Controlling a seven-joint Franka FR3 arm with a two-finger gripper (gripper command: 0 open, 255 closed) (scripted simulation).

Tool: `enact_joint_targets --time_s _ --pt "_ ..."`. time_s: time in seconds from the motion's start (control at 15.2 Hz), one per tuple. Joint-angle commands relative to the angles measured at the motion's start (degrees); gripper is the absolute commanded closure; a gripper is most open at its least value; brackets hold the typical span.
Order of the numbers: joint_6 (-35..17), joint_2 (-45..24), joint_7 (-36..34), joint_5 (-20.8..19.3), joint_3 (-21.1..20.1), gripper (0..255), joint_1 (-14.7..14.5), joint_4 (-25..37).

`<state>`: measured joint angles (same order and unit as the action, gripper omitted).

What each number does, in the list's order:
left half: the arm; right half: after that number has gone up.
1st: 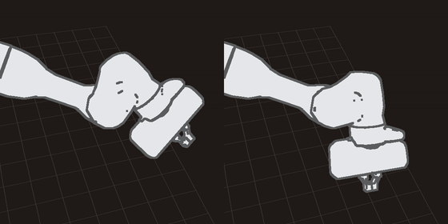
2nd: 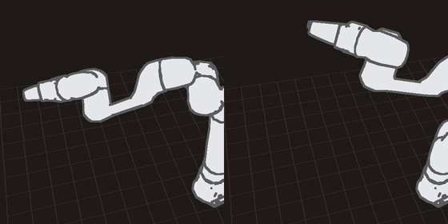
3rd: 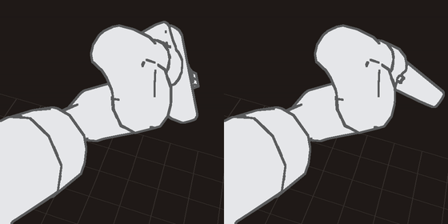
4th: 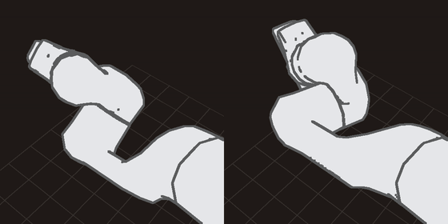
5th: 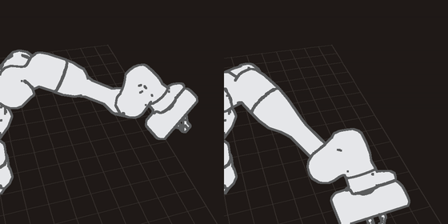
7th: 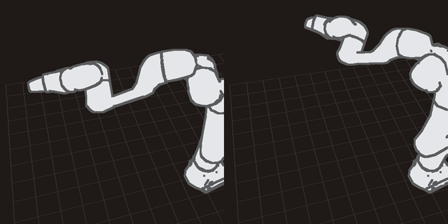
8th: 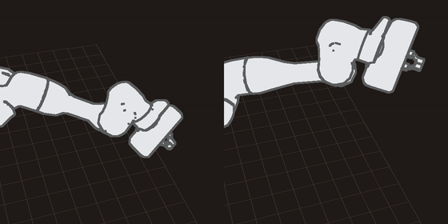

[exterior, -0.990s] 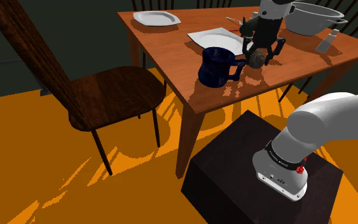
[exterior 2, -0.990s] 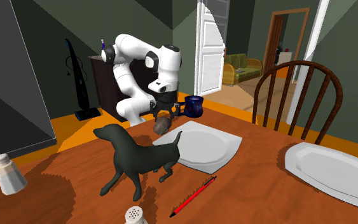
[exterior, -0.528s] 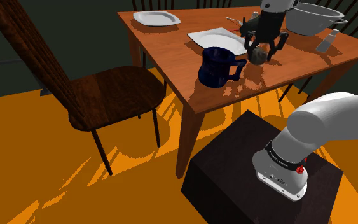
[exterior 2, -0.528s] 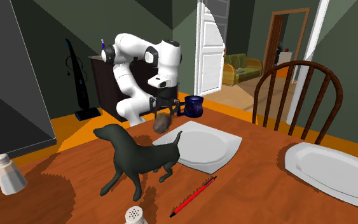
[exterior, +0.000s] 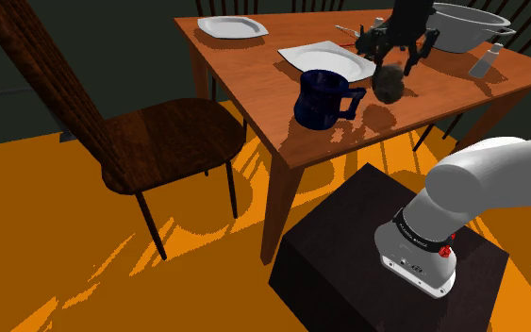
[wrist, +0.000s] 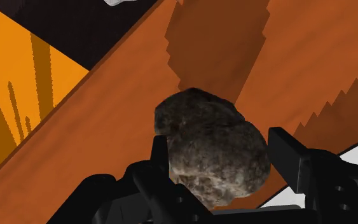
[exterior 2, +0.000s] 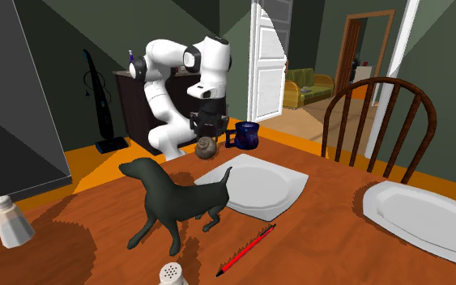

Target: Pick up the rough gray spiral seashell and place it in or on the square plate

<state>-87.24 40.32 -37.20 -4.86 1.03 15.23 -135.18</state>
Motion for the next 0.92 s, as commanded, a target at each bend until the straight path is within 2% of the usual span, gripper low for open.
enact_joint_targets --time_s 0.0,0.4,0.86 --pt "1.57 -0.37 0.01 0.10 -0.13 255 -0.04 1.94" --pt "5.36 -1.30 0.28 0.14 -0.22 255 -0.02 6.66" --pt "1.95 -17.40 -0.45 0.59 -0.62 255 -0.23 19.30"
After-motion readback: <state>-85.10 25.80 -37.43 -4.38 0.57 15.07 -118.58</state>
